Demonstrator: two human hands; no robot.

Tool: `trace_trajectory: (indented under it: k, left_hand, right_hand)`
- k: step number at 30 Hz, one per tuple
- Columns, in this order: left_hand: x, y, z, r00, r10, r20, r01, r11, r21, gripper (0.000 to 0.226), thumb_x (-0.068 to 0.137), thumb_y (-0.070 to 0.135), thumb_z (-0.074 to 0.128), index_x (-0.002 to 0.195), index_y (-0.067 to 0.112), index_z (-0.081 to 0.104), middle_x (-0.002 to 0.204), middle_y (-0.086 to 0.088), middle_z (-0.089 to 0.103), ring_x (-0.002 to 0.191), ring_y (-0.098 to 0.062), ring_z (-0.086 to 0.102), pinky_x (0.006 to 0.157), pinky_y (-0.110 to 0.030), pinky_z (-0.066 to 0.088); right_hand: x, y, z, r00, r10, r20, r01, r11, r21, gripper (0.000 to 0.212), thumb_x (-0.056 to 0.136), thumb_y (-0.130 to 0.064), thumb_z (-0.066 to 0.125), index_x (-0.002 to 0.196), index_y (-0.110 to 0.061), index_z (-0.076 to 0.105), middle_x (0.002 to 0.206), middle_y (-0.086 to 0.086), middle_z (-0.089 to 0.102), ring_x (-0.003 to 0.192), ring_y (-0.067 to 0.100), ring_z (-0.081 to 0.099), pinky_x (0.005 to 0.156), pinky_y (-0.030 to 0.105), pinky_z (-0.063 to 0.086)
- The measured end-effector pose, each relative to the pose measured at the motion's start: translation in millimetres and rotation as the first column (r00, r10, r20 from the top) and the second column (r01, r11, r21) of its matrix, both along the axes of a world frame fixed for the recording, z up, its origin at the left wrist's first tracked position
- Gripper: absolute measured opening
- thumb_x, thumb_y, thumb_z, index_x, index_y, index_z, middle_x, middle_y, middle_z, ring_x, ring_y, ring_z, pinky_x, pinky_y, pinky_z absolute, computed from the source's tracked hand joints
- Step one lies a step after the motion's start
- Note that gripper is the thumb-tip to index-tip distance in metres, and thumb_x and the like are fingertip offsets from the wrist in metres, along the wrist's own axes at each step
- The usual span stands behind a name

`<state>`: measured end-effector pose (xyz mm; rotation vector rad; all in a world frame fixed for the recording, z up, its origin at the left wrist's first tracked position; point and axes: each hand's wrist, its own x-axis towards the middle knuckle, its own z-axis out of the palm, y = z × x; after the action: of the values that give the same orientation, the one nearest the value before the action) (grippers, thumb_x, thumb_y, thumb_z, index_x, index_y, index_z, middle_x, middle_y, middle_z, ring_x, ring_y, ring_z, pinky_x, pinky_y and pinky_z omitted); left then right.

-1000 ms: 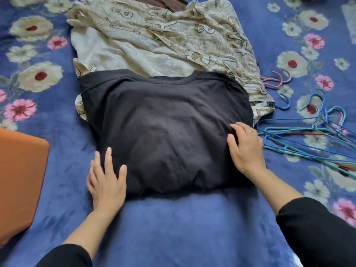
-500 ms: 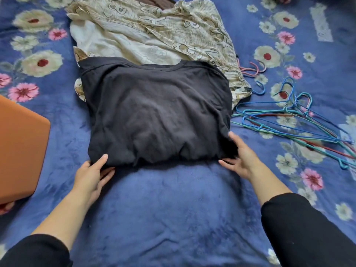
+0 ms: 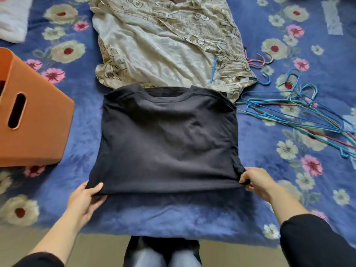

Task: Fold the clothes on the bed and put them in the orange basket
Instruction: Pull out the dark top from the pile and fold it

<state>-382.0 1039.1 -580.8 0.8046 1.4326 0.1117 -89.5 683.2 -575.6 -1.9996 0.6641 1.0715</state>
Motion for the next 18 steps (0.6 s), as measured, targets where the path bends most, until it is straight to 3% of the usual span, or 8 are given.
trace_trajectory:
  k: [4, 6, 8, 10, 13, 15, 16, 18]
  left_hand:
    - [-19.9, -0.7, 9.9, 0.982, 0.126, 0.138, -0.114, 0.989, -0.095, 0.033, 0.09, -0.007, 0.044, 0.095, 0.019, 0.064, 0.092, 0.0, 0.071, 0.08, -0.012, 0.069, 0.064, -0.023, 0.058]
    - [-39.9, -11.8, 12.3, 0.993, 0.102, 0.053, -0.096, 0.989, -0.111, 0.042, 0.085, -0.011, 0.041, 0.077, 0.021, 0.066, 0.078, 0.001, 0.071, 0.065, -0.009, 0.069, 0.056, -0.022, 0.056]
    - [-58.6, -27.6, 10.5, 0.997, 0.017, -0.08, -0.025, 0.995, -0.094, 0.042, 0.082, -0.013, 0.041, 0.067, 0.02, 0.063, 0.073, -0.001, 0.066, 0.057, -0.009, 0.065, 0.057, -0.024, 0.053]
    - [-64.2, -36.9, 4.7, 0.978, -0.024, -0.206, 0.011, 0.998, -0.063, 0.033, 0.082, -0.011, 0.043, 0.074, 0.019, 0.054, 0.082, -0.004, 0.058, 0.068, -0.015, 0.06, 0.064, -0.029, 0.046]
    - [-48.8, -39.0, -2.7, 0.964, -0.1, -0.245, 0.103, 0.995, 0.002, 0.015, 0.083, 0.002, 0.055, 0.083, 0.017, 0.056, 0.09, -0.004, 0.06, 0.086, -0.021, 0.056, 0.069, -0.033, 0.047]
    - [-35.3, -36.7, -1.7, 0.954, -0.207, -0.219, 0.218, 0.975, 0.031, 0.011, 0.086, 0.017, 0.066, 0.097, 0.016, 0.066, 0.097, 0.0, 0.069, 0.091, -0.019, 0.063, 0.079, -0.037, 0.051]
    - [-33.4, -34.5, -3.6, 0.944, -0.235, -0.23, 0.256, 0.964, 0.067, 0.018, 0.086, 0.02, 0.069, 0.103, 0.016, 0.068, 0.099, 0.0, 0.07, 0.093, -0.019, 0.065, 0.086, -0.037, 0.05]
    - [-40.4, -29.7, -7.0, 0.946, -0.209, -0.246, 0.252, 0.955, 0.158, 0.026, 0.087, 0.022, 0.069, 0.112, 0.016, 0.067, 0.106, 0.0, 0.07, 0.1, -0.02, 0.065, 0.094, -0.038, 0.048]
  right_hand:
    - [-13.9, -27.5, -9.0, 0.983, -0.121, -0.135, 0.134, 0.987, 0.088, 0.028, 0.072, 0.018, 0.039, 0.074, -0.007, 0.051, 0.068, 0.009, 0.048, 0.067, 0.022, 0.047, 0.054, 0.026, 0.052]
    - [-31.4, -43.0, -8.4, 0.98, -0.005, -0.198, 0.01, 1.0, 0.025, 0.028, 0.074, 0.019, 0.043, 0.074, -0.007, 0.052, 0.069, 0.01, 0.051, 0.072, 0.022, 0.049, 0.064, 0.032, 0.051]
    - [-50.6, -48.9, -6.8, 0.963, 0.159, -0.215, -0.176, 0.982, -0.063, 0.029, 0.074, 0.019, 0.046, 0.069, -0.01, 0.049, 0.067, 0.008, 0.047, 0.068, 0.02, 0.044, 0.059, 0.029, 0.044]
    - [-62.9, -45.1, -4.6, 0.968, 0.183, -0.17, -0.2, 0.976, -0.089, 0.033, 0.072, 0.018, 0.042, 0.061, -0.013, 0.039, 0.061, 0.005, 0.038, 0.061, 0.018, 0.034, 0.054, 0.026, 0.036]
    - [-71.0, -41.5, -6.9, 0.971, 0.124, -0.204, -0.117, 0.992, 0.046, 0.027, 0.058, 0.001, 0.051, 0.06, -0.018, 0.032, 0.063, 0.003, 0.03, 0.06, 0.018, 0.026, 0.056, 0.027, 0.03]
    - [-71.6, -39.4, -2.7, 0.949, 0.157, -0.274, -0.116, 0.98, 0.163, 0.016, 0.066, -0.015, 0.068, 0.065, -0.014, 0.052, 0.067, 0.0, 0.052, 0.064, 0.018, 0.048, 0.063, 0.031, 0.041]
    - [-71.8, -39.5, -3.9, 0.95, 0.186, -0.252, -0.146, 0.975, 0.169, 0.013, 0.074, -0.023, 0.073, 0.077, -0.013, 0.066, 0.078, -0.002, 0.067, 0.075, 0.019, 0.062, 0.073, 0.034, 0.049]
    - [-70.8, -41.9, -10.3, 0.978, 0.179, -0.106, -0.171, 0.982, 0.08, 0.019, 0.08, -0.022, 0.075, 0.094, -0.01, 0.072, 0.093, 0.002, 0.075, 0.089, 0.021, 0.07, 0.083, 0.036, 0.053]
